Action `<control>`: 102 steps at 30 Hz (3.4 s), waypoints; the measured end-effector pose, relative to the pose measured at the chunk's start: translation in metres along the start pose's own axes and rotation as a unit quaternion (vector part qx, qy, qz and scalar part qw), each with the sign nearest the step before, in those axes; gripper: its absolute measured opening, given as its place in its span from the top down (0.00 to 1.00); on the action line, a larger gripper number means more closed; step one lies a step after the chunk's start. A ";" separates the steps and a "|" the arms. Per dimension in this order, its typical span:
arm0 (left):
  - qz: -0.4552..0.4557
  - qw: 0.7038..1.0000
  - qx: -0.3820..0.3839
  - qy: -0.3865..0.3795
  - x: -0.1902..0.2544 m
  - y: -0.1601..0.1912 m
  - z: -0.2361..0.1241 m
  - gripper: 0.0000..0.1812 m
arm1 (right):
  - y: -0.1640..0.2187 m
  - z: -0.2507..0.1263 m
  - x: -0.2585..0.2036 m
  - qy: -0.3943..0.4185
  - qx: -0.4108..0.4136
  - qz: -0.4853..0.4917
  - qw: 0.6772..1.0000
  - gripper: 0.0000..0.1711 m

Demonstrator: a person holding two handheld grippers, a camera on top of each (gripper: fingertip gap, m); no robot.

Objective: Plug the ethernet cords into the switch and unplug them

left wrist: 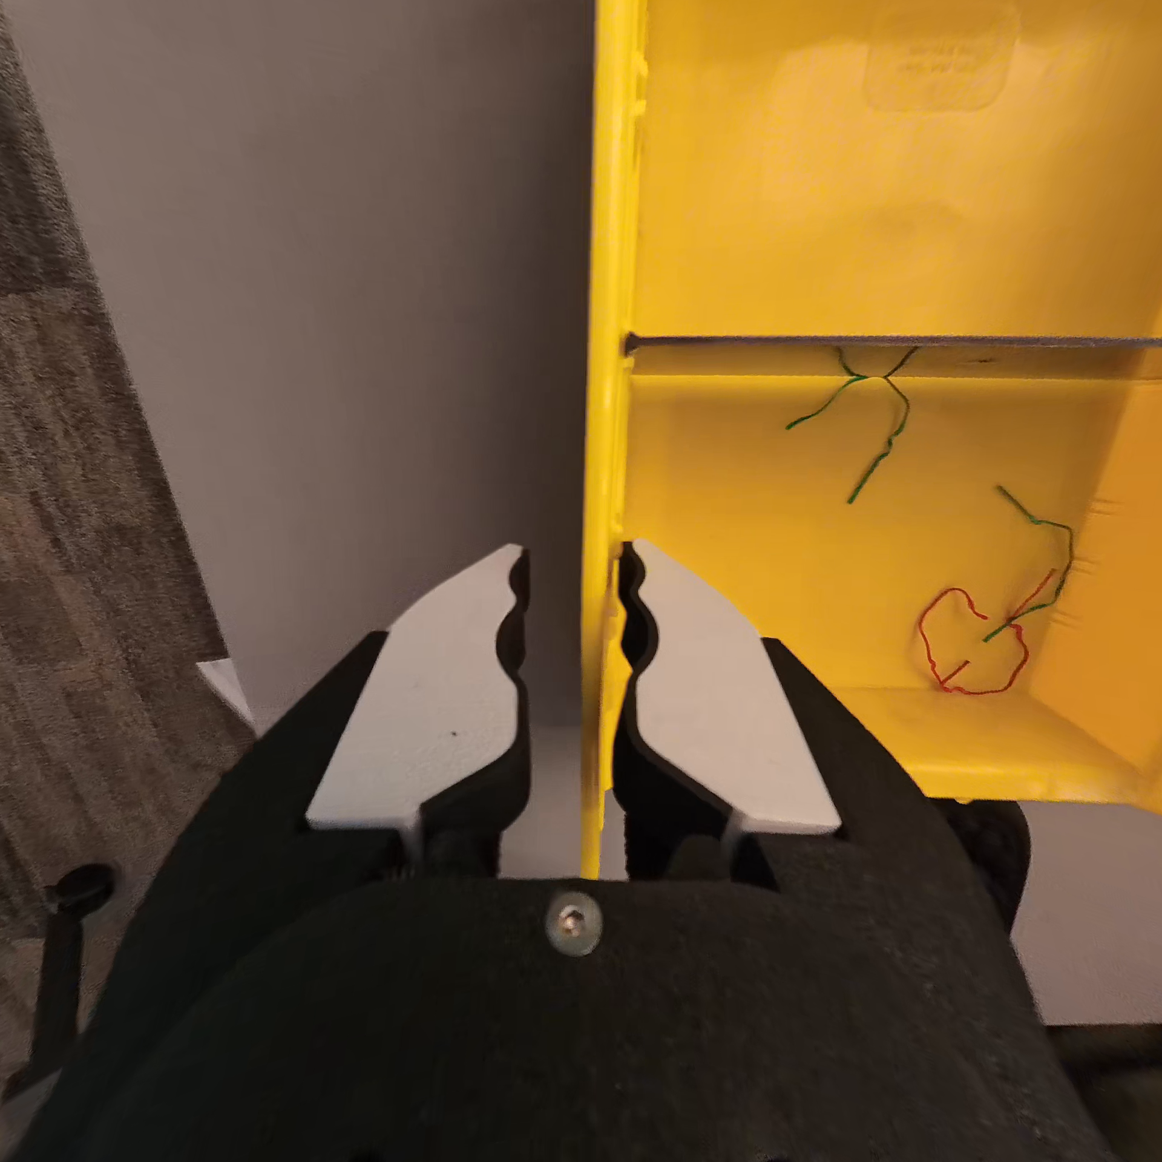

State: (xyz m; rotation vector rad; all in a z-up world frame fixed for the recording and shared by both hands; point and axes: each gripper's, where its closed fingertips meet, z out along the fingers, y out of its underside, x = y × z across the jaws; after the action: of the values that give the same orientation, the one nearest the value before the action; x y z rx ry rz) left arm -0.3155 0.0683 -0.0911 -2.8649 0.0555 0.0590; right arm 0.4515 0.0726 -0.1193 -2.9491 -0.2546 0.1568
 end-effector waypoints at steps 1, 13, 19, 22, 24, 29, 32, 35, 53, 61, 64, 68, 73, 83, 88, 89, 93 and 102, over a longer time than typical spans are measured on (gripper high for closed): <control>0.000 1.000 -0.003 0.011 0.004 0.000 0.001 0.90 | 0.000 0.000 0.000 0.001 -0.001 -0.001 1.000 0.95; 0.054 0.993 -0.105 0.027 0.032 0.021 0.009 0.96 | -0.001 0.002 -0.014 0.013 -0.027 -0.049 0.998 0.94; 0.107 0.983 -0.145 0.040 0.071 0.024 0.005 0.91 | -0.002 0.004 -0.041 -0.007 -0.059 -0.068 0.996 0.91; 0.123 0.977 -0.170 0.040 0.087 0.028 0.003 0.90 | -0.004 0.005 -0.049 0.000 -0.075 -0.078 0.994 0.91; 0.131 0.975 -0.178 0.038 0.096 0.029 0.002 0.89 | -0.005 0.006 -0.057 -0.002 -0.084 -0.090 0.992 0.89; 0.151 0.967 -0.205 0.017 0.117 0.032 -0.001 0.89 | -0.010 0.008 -0.078 0.004 -0.104 -0.117 0.988 0.87; 0.168 0.963 -0.210 0.018 0.134 0.032 -0.001 0.87 | -0.015 0.010 -0.087 0.018 -0.112 -0.137 0.984 0.85; 0.183 0.959 -0.216 0.016 0.148 0.035 -0.002 0.86 | -0.018 0.012 -0.095 0.032 -0.122 -0.156 0.980 0.84; 0.226 0.938 -0.264 -0.005 0.178 0.060 -0.012 0.75 | -0.014 0.013 -0.132 0.066 -0.175 -0.239 0.953 0.74; 0.251 0.937 -0.240 0.018 0.182 0.060 -0.021 0.74 | -0.018 0.014 -0.136 0.028 -0.159 -0.226 0.961 0.76; 0.253 0.946 -0.201 0.032 0.178 0.055 -0.033 0.75 | -0.021 0.008 -0.137 0.024 -0.138 -0.225 0.964 0.78; 0.252 0.958 -0.127 0.058 0.172 0.048 -0.056 0.75 | -0.035 -0.016 -0.131 0.071 -0.057 -0.219 0.971 0.81; 0.244 0.968 0.000 0.055 0.158 0.028 -0.091 0.77 | -0.041 -0.081 -0.142 0.198 0.075 -0.208 0.955 0.81; 0.265 0.891 0.367 -0.011 0.175 -0.045 -0.200 0.80 | -0.064 -0.041 -0.392 -0.032 0.179 -0.364 0.914 0.82; 0.306 0.856 0.416 -0.021 0.189 -0.039 -0.215 0.81 | -0.093 -0.008 -0.378 0.007 0.121 -0.287 0.950 0.81; 0.311 0.857 0.411 -0.021 0.189 -0.038 -0.213 0.81 | -0.090 0.000 -0.377 0.001 0.099 -0.282 0.954 0.81; 0.307 0.854 0.419 -0.015 0.187 -0.040 -0.215 0.81 | -0.086 0.011 -0.386 -0.031 0.062 -0.256 0.964 0.83; 0.284 0.856 0.431 0.007 0.169 -0.034 -0.220 0.81 | -0.106 0.030 -0.400 0.012 0.063 -0.211 0.975 0.83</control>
State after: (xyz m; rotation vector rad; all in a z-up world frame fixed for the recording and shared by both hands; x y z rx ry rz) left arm -0.1377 0.0358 0.1222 -1.8638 0.7312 0.0985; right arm 0.0387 0.1089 -0.0932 -2.6951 -0.8228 0.0738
